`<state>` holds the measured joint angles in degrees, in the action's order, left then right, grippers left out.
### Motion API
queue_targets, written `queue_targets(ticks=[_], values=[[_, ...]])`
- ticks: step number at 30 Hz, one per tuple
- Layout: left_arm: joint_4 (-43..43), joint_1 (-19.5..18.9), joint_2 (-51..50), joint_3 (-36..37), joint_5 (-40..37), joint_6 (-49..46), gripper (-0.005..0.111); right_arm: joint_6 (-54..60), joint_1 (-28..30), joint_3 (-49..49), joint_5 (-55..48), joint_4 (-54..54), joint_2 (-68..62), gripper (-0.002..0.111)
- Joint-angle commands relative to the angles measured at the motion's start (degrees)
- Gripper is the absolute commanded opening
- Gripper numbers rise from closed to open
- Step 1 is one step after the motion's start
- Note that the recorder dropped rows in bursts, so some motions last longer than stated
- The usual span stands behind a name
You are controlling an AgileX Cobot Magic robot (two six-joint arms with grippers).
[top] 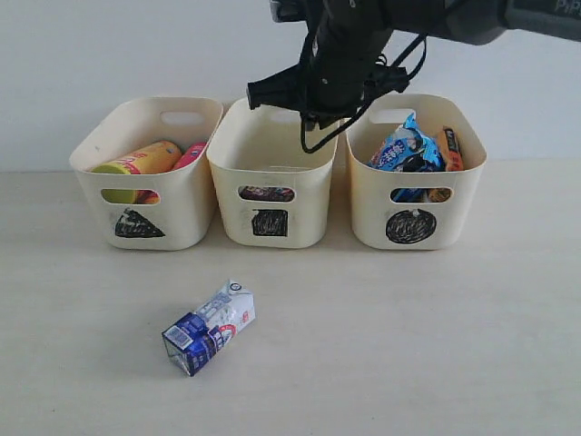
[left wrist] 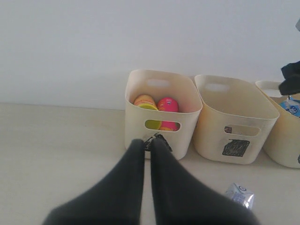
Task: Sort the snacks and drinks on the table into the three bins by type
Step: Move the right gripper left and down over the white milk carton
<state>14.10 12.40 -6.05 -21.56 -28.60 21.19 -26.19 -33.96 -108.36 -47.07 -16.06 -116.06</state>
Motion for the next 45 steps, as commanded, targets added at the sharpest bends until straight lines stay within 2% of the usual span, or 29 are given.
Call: queue_targets(ticks=[1, 4, 8, 12, 22, 38, 40, 41, 45], values=[[-0.2, 0.2, 0.3, 0.3, -0.2, -0.2, 0.004, 8.0, 0.2, -0.2, -11.2, 5.1, 2.3, 0.001], [-0.2, 0.2, 0.3, 0.3, -0.2, -0.2, 0.004, 14.7, 0.2, -0.2, -15.7, 11.5, 3.1, 0.001], [-0.2, 0.2, 0.3, 0.3, -0.2, -0.2, 0.004, 25.4, 0.2, -0.2, -21.0, 25.4, 3.3, 0.001], [-0.2, 0.2, 0.3, 0.3, -0.2, -0.2, 0.004, 30.1, -0.4, -0.2, -22.9, 34.9, 3.3, 0.001], [-0.2, 0.2, 0.3, 0.3, -0.2, -0.2, 0.004, 30.7, -6.6, -0.2, -18.9, 34.5, 3.3, 0.001], [-0.2, 0.2, 0.3, 0.3, -0.2, -0.2, 0.004, 26.2, -7.6, -0.2, -17.9, 35.0, 3.3, 0.002], [-0.2, 0.2, 0.3, 0.3, -0.2, -0.2, 0.004, 26.2, -8.4, -0.2, -17.4, 35.2, 2.6, 0.011], [-0.2, 0.2, 0.3, 0.3, -0.2, -0.2, 0.004, 26.2, -9.0, -0.2, -17.1, 35.2, 1.9, 0.019], [-0.2, 0.2, 0.3, 0.3, -0.2, -0.2, 0.004, 22.9, -11.4, -0.2, -15.2, 34.0, -0.8, 0.062]])
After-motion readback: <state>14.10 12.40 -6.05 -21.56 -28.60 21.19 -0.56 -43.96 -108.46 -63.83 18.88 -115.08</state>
